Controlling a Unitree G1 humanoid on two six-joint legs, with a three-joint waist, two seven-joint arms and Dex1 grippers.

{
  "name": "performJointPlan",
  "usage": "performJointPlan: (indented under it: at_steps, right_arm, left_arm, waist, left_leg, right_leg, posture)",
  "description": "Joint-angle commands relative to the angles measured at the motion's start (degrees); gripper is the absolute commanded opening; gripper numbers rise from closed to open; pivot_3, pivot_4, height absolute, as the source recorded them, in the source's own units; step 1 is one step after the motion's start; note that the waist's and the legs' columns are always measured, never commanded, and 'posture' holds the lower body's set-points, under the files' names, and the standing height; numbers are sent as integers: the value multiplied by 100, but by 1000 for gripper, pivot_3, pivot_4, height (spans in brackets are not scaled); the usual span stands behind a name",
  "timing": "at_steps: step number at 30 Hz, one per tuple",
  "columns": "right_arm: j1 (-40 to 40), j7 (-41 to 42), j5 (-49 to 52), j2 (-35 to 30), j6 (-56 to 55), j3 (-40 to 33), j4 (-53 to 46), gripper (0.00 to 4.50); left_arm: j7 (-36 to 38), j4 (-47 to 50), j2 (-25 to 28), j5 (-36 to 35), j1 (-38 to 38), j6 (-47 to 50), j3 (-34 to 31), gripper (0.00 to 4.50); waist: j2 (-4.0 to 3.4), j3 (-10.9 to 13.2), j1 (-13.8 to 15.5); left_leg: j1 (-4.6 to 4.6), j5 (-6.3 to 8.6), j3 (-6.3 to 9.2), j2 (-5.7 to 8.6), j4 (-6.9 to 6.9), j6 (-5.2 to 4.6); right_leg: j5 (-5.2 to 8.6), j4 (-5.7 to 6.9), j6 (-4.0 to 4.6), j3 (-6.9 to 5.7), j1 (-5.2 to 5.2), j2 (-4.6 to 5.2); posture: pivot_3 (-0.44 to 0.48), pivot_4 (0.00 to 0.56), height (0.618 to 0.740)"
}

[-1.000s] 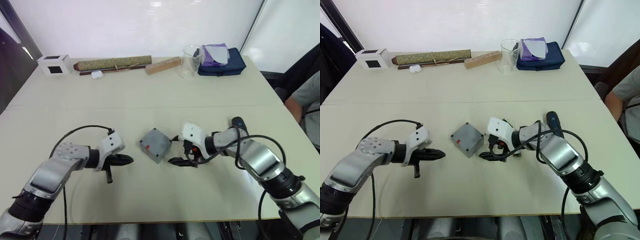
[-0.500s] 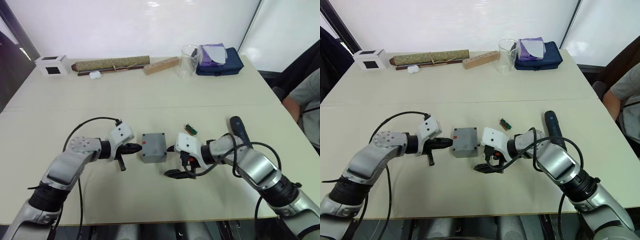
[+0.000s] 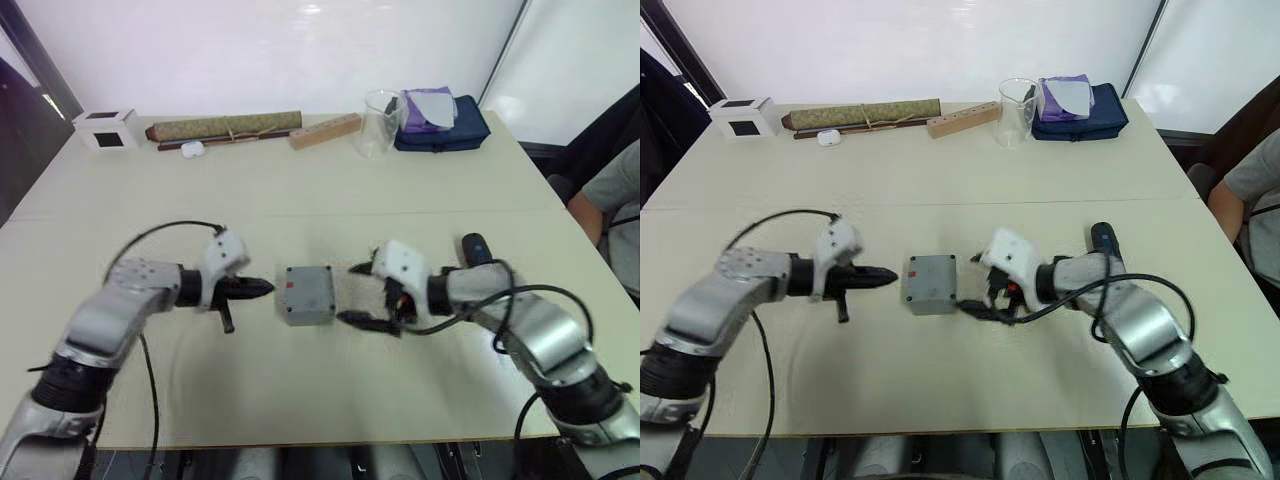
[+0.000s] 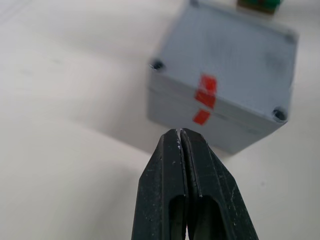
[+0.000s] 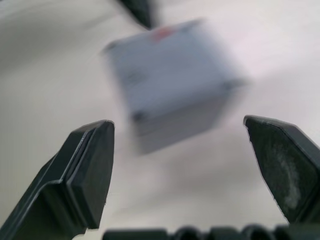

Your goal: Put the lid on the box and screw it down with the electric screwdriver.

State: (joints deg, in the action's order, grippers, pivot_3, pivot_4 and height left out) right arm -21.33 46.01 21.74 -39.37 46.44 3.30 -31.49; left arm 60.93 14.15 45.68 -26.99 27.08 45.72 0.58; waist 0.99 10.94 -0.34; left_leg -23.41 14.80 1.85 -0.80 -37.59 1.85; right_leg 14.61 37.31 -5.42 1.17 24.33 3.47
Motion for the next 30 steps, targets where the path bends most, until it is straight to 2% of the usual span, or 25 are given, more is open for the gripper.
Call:
performJointPlan:
  at_steps: [1,5,8,11,13,15,16,30]
  right_arm:
    - [1022,-239,114,-160,-25,-1094,-220,4490]
    - [1583,-525,72,-33,-164,-1218,-176,4490]
    - [1819,-777,-18,197,-349,-1152,-37,4490]
    - [1883,-952,-85,340,-494,-1111,38,3778]
    - [1867,-1018,-73,398,-508,-1096,85,3132]
    - [1855,-1061,-98,421,-543,-1027,145,2276]
    - [1847,-1092,-127,437,-568,-995,178,2077]
    - [1685,-1175,-189,514,-788,-671,581,2077]
  left_arm:
    - [316,706,180,-955,476,602,-348,0]
    - [416,835,258,-960,516,541,-17,0]
    - [305,687,79,-767,645,334,282,0]
    - [314,632,26,-764,686,282,387,0]
    - [330,615,39,-752,677,241,423,0]
    - [354,593,63,-716,665,190,472,0]
    - [364,582,73,-695,660,165,489,0]
    - [287,570,88,-596,571,103,515,0]
  waist:
    - [10,-6,57]
    - [6,-6,-1]
    - [6,-7,-77]
    - [6,-6,-75]
    - [6,-6,-68]
    - [6,-6,-53]
    - [6,-6,-50]
    - [6,-6,-47]
  left_leg:
    - [1,0,4,0,-2,0]
    - [9,1,-16,9,-3,0]
    - [18,0,-14,-3,-4,0]
    - [22,0,-11,-11,-4,0]
    - [21,0,-12,-11,-5,0]
    - [20,0,-12,-11,-8,0]
    - [19,0,-12,-11,-8,0]
    - [18,0,-12,-11,-10,0]
  right_leg:
    - [0,-6,0,-7,-8,1]
    - [0,-6,-1,12,-13,10]
    - [0,0,0,16,-14,-7]
    - [1,9,2,18,-13,-20]
    - [1,10,2,20,-12,-20]
    - [1,9,2,21,-12,-20]
    - [1,9,2,20,-12,-20]
    - [1,9,2,20,-12,-19]
  posture:
    - [0,150,740]
    - [0,150,740]
    - [0,150,740]
    - [0,150,740]
    - [0,150,740]
    - [0,150,740]
    - [0,150,740]
    - [0,150,740]
